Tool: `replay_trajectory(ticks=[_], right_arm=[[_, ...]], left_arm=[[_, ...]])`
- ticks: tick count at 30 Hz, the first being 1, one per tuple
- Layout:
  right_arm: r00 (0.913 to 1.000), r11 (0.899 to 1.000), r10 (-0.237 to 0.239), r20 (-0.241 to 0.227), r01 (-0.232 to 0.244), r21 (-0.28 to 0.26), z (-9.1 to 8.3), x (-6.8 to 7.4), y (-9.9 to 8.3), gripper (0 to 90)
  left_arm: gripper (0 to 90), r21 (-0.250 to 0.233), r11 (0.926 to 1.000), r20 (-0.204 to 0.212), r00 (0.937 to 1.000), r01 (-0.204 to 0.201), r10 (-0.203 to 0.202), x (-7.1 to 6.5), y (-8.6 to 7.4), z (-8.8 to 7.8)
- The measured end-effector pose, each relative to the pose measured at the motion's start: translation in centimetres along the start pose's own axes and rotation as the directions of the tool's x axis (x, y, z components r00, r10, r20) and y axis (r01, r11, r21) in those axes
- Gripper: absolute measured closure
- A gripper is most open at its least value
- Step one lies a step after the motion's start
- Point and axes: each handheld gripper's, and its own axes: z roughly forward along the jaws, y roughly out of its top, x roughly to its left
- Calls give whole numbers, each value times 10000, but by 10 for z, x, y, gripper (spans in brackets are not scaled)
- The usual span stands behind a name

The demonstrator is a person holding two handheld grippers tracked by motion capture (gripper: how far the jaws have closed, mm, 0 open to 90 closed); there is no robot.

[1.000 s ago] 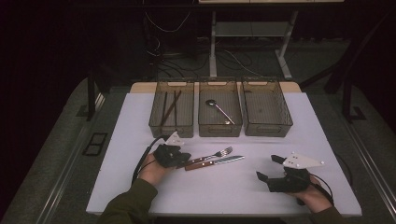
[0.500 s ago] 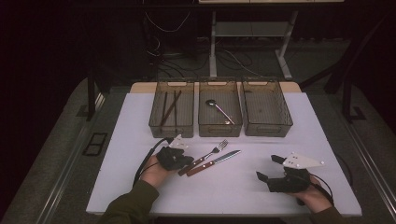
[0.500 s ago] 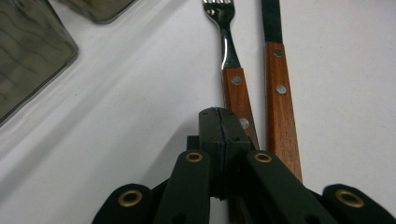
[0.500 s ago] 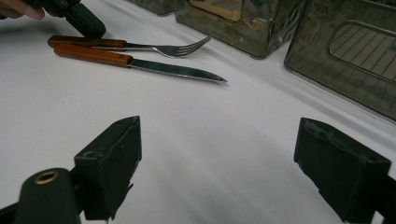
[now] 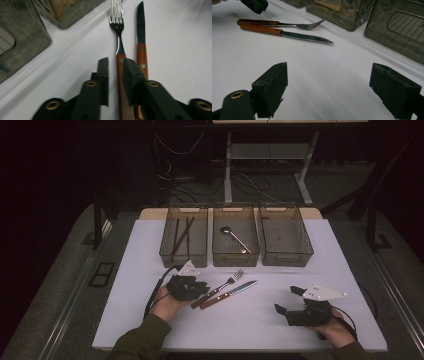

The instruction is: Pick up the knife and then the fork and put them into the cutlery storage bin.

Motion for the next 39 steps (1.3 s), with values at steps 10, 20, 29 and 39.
replay_trajectory(ticks=[10,20,29,39], right_arm=[[10000,10000,1,-7,-1,1,0,0,0,153],[10000,10000,-2,-4,2,-5,0,0,0,153],[10000,10000,4,-5,-4,2,-1,0,0,153],[10000,10000,-58,-16,58,-7,0,0,0,153]], left_arm=[[654,93,9999,-382,9992,-129,132,-12,4,22],[657,180,9997,-474,9987,-176,184,-11,1,32],[690,362,9963,-537,9954,-776,795,-13,-1,36],[761,262,9957,-424,9950,-894,904,-11,-3,36]])
